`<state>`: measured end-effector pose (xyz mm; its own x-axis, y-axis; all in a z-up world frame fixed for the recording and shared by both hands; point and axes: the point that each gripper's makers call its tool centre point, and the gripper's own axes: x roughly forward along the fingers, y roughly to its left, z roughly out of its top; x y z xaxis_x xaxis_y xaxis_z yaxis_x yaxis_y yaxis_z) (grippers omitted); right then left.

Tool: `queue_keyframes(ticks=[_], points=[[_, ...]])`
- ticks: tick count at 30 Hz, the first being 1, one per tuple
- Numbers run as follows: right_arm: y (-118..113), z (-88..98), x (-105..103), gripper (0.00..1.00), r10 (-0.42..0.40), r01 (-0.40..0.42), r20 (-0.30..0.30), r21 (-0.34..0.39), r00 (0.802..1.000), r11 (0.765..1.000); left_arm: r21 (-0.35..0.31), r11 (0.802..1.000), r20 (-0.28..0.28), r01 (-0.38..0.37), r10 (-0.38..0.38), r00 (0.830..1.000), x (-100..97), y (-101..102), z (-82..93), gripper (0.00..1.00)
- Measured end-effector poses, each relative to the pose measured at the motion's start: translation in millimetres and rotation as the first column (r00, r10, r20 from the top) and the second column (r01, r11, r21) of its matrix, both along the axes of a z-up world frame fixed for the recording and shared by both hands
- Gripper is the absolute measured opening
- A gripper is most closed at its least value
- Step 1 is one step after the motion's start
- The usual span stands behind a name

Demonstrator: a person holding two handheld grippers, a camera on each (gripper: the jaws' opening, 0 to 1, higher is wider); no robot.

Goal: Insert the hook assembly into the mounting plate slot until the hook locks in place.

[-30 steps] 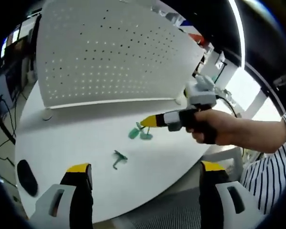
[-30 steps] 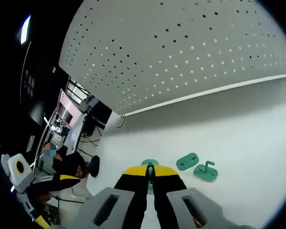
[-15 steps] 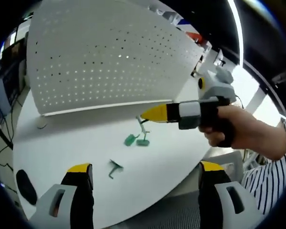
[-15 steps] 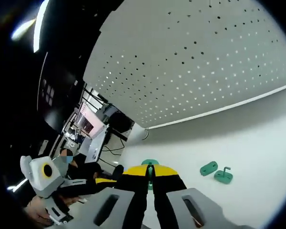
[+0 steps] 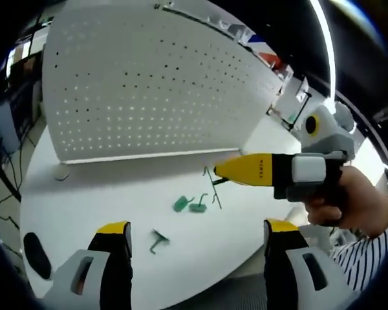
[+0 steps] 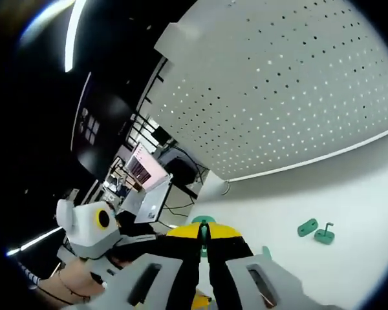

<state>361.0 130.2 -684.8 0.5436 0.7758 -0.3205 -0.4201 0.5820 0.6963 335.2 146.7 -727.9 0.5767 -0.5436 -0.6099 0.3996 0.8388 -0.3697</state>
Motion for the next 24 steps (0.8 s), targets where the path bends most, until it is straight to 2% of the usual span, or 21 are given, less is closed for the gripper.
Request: queue_keyframes(ticks=[5,13,19,24], points=[[7.6,7.0,-6.3,0.0,0.021,-0.021,0.025,0.005,0.999,1.0,-0.032,0.999,0.0,-0.015,0.015,1.0,1.0,-2.2,4.2,0.75],[15.6,12.9,-11.4,0.0,0.051,-0.051,0.065,-0.009,0.997,0.999,-0.066,0.997,0.016,-0.032,0.033,0.999,1.7,1.2,13.2,0.52],[22.8,17.5,-14.9,0.0,0.08,-0.078,0.097,-0.019,0.992,0.997,-0.136,0.989,0.027,-0.063,0.068,0.997,5.4,2.2,21.2,0.45],[25.8,20.4,-15.5,0.0,0.096,-0.092,0.129,-0.034,0.987,0.995,-0.169,0.982,0.012,-0.08,0.083,0.996,6.4,2.1,22.0,0.39]])
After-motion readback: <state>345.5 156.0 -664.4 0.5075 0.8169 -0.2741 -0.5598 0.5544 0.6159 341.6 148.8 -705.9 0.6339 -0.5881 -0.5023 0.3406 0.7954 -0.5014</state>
